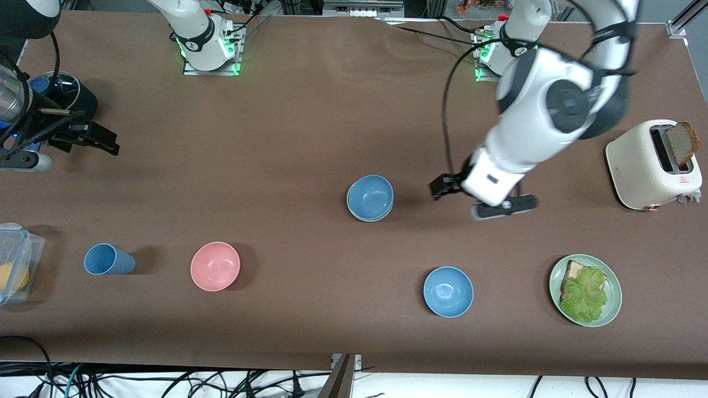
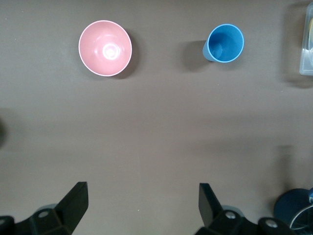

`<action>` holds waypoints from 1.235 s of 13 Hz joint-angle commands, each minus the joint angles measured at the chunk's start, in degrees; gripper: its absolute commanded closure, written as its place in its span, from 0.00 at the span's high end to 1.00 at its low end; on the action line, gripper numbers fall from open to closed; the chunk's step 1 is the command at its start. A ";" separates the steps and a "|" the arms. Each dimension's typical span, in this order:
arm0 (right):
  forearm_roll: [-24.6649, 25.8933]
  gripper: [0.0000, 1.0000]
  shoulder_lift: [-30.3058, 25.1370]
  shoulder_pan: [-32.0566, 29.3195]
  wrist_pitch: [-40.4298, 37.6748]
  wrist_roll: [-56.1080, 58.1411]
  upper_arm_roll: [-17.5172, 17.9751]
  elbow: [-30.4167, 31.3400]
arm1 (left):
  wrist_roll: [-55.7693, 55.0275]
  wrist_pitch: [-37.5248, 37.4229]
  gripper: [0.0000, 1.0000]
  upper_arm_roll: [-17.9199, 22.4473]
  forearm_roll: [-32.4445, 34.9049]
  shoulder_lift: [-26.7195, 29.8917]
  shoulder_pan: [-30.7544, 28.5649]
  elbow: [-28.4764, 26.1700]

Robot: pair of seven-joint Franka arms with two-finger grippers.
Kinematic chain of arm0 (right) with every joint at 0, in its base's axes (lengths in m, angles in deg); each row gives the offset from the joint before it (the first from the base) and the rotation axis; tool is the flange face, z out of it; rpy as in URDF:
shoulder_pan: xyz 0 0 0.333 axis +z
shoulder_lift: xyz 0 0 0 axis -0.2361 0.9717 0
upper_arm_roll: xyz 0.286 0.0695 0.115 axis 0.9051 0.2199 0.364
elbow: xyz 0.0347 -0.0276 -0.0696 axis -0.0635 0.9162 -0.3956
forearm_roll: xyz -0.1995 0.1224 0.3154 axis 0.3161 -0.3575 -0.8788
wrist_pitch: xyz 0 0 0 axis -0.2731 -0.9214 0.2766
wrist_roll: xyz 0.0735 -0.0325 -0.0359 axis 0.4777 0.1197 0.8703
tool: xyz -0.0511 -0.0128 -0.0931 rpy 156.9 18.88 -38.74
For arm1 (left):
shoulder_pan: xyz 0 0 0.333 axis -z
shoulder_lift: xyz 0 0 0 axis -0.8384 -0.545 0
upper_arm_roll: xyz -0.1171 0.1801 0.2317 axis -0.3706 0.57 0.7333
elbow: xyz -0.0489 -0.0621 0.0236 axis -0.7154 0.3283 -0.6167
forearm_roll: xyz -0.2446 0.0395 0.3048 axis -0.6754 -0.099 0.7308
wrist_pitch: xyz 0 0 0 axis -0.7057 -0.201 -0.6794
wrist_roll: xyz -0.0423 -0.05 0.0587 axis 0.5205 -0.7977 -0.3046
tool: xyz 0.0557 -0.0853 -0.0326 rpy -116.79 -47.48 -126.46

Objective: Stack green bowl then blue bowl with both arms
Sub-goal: 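Release the blue bowl and withdraw the left gripper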

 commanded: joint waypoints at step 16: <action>0.20 1.00 -0.33 -0.37 0.41 0.14 0.97 -0.13 | 28.76 -20.50 1.00 -13.89 13.85 11.50 -30.32 -0.10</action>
